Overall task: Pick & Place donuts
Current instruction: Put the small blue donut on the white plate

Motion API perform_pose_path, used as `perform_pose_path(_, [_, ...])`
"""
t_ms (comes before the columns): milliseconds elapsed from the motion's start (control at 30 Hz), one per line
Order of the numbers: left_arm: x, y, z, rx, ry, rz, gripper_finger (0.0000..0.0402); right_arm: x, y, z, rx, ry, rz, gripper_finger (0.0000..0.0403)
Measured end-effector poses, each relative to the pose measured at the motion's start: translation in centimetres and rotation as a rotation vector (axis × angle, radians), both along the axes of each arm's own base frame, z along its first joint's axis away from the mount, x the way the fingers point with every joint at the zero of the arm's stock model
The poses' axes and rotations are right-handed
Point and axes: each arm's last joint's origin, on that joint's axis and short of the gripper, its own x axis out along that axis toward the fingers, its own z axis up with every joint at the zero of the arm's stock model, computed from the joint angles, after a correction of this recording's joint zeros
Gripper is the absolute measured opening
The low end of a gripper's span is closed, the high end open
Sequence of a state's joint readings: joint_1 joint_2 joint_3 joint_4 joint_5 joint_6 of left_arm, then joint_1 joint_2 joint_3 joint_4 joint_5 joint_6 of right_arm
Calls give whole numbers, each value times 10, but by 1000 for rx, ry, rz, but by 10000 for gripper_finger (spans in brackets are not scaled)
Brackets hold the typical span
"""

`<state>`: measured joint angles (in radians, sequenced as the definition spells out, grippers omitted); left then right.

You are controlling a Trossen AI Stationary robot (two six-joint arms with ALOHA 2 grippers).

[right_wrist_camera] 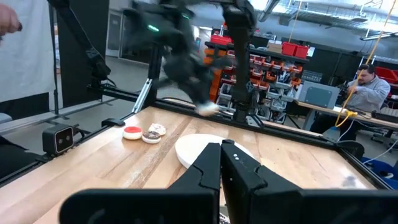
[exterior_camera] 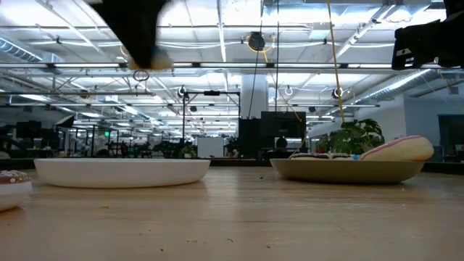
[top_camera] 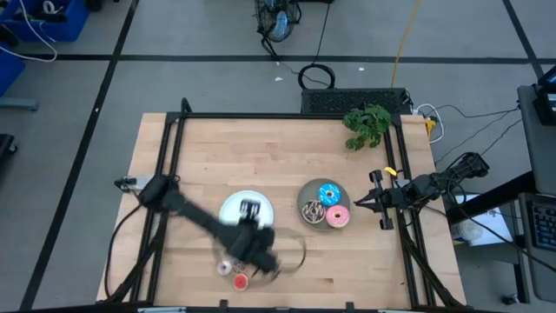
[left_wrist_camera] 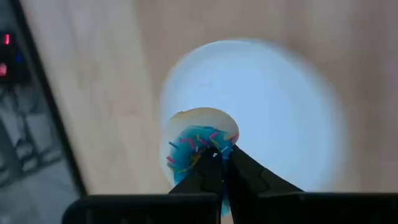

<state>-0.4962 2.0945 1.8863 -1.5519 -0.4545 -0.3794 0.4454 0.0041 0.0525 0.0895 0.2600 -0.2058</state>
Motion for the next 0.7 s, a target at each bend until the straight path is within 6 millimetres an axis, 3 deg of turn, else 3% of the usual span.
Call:
perform_pose_path(133, [19,57,-25,-2,63,109,15,0,0,0,-1,2,0,0])
perform_pose_path(233, [25,84,-40,-30,93,163,9,0,0,-1,-5,10,0,0])
perform_pose_path(333, [29,91,-53,-148,108,136,8,0,0,-1,-6,12,0,0])
perform_pose_path(500, [34,87,-65,-310,101,76,15,0,0,-1,-7,14,1,0])
perform_pose_path(700, [23,99,-87,-281,153,128,12,0,0,-2,3,17,1,0])
